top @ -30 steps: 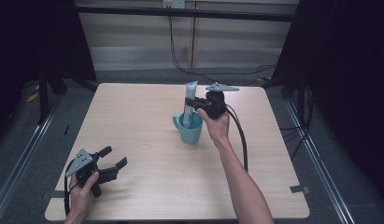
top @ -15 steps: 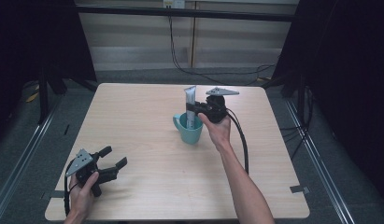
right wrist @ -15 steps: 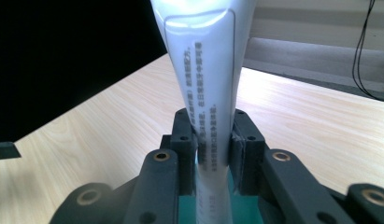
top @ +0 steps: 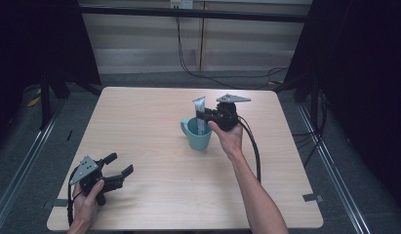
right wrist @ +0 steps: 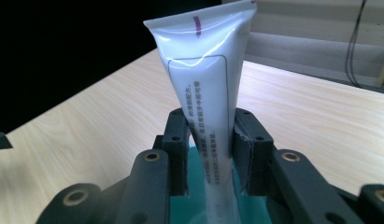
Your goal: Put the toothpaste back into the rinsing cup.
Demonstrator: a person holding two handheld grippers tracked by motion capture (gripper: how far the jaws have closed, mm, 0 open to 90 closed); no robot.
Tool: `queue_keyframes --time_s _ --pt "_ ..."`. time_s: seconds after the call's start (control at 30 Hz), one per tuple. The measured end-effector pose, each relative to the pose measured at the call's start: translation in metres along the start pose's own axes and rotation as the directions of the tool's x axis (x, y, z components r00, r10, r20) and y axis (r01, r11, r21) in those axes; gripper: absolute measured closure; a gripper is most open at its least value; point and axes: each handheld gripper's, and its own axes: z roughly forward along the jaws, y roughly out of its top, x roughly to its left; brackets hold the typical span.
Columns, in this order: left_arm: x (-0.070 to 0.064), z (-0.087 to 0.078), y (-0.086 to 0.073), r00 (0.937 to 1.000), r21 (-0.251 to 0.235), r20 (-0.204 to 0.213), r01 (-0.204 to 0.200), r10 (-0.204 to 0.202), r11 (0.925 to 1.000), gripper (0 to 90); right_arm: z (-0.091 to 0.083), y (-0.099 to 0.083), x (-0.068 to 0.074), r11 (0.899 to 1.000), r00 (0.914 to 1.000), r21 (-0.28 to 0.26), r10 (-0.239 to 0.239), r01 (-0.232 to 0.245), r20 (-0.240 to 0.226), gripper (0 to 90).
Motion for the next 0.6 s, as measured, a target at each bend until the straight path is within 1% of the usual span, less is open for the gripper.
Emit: queue_keyframes --time_s 0.03,0.07,0.17,0.2,0.37,0.47,0.57,0.6 --pt "0.000 0.000 0.000 1.0000 0.000 -0.001 -0.004 0.004 1.0000 15.7 -0.001 0.001 0.001 1.000 0.9999 -0.001 -0.005 0.005 0.011 67.6" --pt "-0.001 0.000 0.000 0.9999 0.000 0.000 -0.011 0.011 0.9999 15.7 -0.002 0.001 0.001 1.000 1.0000 -0.010 -0.006 0.006 0.004 66.7" --pt "-0.001 0.000 0.000 0.9999 0.000 -0.002 -0.010 0.010 0.9999 15.7 -0.005 0.003 0.002 1.000 1.0000 -0.026 -0.002 0.002 0.001 63.2" --pt "-0.001 0.000 0.000 0.9999 0.002 -0.001 -0.013 0.013 0.9999 15.7 -0.006 0.004 0.001 0.999 1.0000 -0.032 0.001 -0.002 -0.007 61.8" --pt "-0.001 0.000 0.000 0.9999 0.001 -0.002 -0.014 0.014 0.9999 15.7 -0.010 0.006 0.000 0.999 0.9997 -0.042 0.023 -0.023 -0.004 49.8" --pt "0.000 0.000 0.000 1.0000 0.001 0.000 -0.008 0.008 1.0000 15.7 -0.011 0.006 -0.001 0.999 0.9995 -0.039 0.030 -0.030 -0.014 44.1" --pt "0.000 0.000 0.000 0.9999 0.002 0.000 -0.014 0.014 0.9999 15.7 -0.011 0.006 -0.001 0.998 0.9991 -0.047 0.036 -0.037 -0.023 37.7" --pt "-0.001 0.000 0.000 0.9999 0.000 0.001 -0.010 0.010 0.9999 15.7 -0.011 0.006 0.000 0.998 0.9990 -0.052 0.036 -0.037 -0.027 34.3"
